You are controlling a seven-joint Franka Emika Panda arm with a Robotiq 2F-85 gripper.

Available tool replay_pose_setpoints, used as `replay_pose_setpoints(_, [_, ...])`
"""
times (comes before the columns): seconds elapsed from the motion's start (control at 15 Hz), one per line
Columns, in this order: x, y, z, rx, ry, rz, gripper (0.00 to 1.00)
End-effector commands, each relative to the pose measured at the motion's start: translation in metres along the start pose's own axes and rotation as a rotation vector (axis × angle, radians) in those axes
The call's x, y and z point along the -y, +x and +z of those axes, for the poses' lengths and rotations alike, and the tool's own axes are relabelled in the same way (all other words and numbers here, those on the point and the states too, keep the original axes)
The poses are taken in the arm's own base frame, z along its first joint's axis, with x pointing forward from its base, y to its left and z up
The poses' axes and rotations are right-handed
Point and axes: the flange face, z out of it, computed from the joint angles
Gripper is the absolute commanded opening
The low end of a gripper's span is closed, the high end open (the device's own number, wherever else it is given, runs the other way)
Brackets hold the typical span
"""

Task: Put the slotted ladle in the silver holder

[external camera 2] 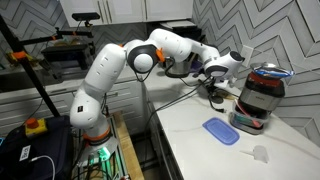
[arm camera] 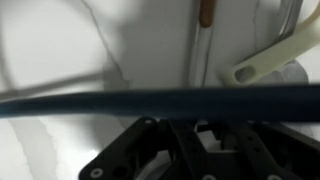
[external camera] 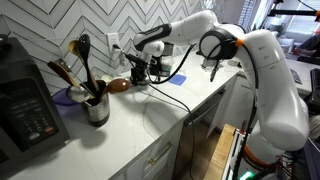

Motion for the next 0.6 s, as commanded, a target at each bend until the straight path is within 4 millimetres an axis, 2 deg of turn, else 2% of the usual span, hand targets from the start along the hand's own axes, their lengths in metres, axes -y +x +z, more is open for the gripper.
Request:
replay_pose_setpoints(0.0, [-0.001, 0.001, 0.005, -0.04, -0.019, 0.023, 0.01])
replay_pose_setpoints(0.13, [-0.003, -0.014, -0.014, -0.011, -0.016, -0.053, 0.05])
replay_pose_setpoints(0.33, [-0.009, -0.038, -0.04, -0.004, -0.017, -0.18, 0.05])
replay_pose_setpoints(0.47, [-0.018, -0.045, -0.063, -0.053, -0.044, -0.191, 0.05])
replay_pose_setpoints(0.53, [-0.022, -0.042, -0.076, -0.107, -0.068, -0.147, 0.05])
